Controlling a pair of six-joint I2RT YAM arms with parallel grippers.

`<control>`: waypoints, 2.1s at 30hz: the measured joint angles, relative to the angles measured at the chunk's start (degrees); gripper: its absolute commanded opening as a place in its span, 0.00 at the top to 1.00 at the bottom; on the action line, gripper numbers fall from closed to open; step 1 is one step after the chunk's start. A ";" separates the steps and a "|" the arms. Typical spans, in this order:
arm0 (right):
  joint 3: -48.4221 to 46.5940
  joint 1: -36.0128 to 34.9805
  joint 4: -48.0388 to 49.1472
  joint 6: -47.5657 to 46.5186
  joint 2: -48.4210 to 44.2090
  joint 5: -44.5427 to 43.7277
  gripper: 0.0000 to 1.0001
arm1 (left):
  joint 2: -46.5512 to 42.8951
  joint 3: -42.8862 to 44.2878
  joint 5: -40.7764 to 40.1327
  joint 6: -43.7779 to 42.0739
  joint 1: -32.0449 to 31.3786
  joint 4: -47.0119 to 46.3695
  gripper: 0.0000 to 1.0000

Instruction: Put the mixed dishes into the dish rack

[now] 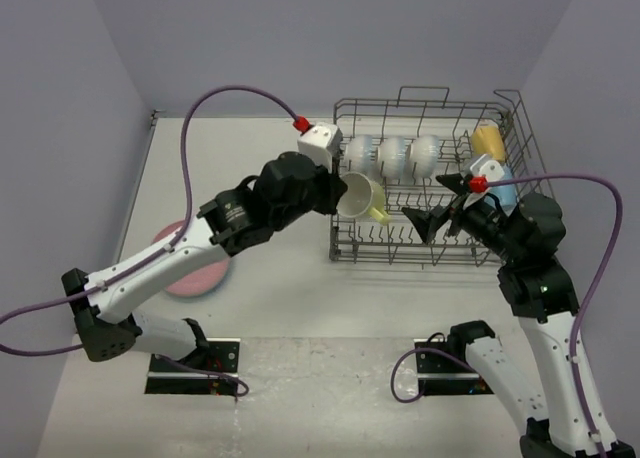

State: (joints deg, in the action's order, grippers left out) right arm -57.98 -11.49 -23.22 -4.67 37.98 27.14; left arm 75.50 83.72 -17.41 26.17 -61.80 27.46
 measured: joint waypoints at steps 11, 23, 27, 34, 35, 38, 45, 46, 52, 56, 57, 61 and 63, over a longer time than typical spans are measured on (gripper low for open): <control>-4.87 -9.22 -3.41 -10.01 9.51 4.79 0.01 | 15.12 9.11 4.92 3.54 20.90 5.68 1.00; -18.64 -15.10 -1.14 -13.33 33.07 -2.56 0.01 | 15.47 9.90 17.75 6.27 29.53 5.31 1.00; -23.50 -16.33 -1.20 -14.53 39.10 -3.02 0.06 | 15.47 9.90 20.20 6.38 31.01 4.92 1.00; -28.87 -17.88 -2.21 -14.80 45.33 -5.55 0.63 | 15.45 9.66 22.03 7.78 31.80 3.82 1.00; -29.38 -18.23 -2.58 -14.69 45.75 -5.44 0.71 | 15.37 9.46 22.03 8.09 31.89 3.34 1.00; -30.14 -19.30 -3.52 -16.24 46.47 -5.35 1.00 | 15.23 8.90 21.92 9.03 32.61 1.64 1.00; -27.45 -21.00 -0.59 -13.64 44.46 -13.53 1.00 | 14.80 8.02 23.98 9.22 33.40 -1.09 0.53; -26.58 -21.31 0.13 -13.35 43.78 -16.09 1.00 | 14.60 7.98 25.03 9.07 33.40 -1.22 0.38; -23.93 -21.35 1.97 -14.38 42.93 -36.35 1.00 | 11.87 7.98 29.22 9.68 32.89 -3.10 0.00; -23.47 -21.24 0.94 -14.45 42.88 -45.33 1.00 | 11.56 8.35 29.59 9.16 33.03 -3.61 0.00; -23.74 -21.09 -0.09 -14.38 42.88 -47.71 1.00 | 11.56 8.41 29.53 8.85 33.18 -3.43 0.00; -27.96 -17.42 -9.20 -11.65 42.88 -52.17 1.00 | 11.45 8.37 28.70 6.71 34.73 -2.73 0.00; -30.99 -13.40 -14.62 -9.31 42.88 -53.59 1.00 | 10.91 7.58 27.19 5.64 36.15 -2.56 0.00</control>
State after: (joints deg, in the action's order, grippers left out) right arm -88.97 -24.88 -37.85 -13.98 80.86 -26.46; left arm 86.41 91.31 9.78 31.81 -25.65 24.91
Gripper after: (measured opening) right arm 0.182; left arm 0.997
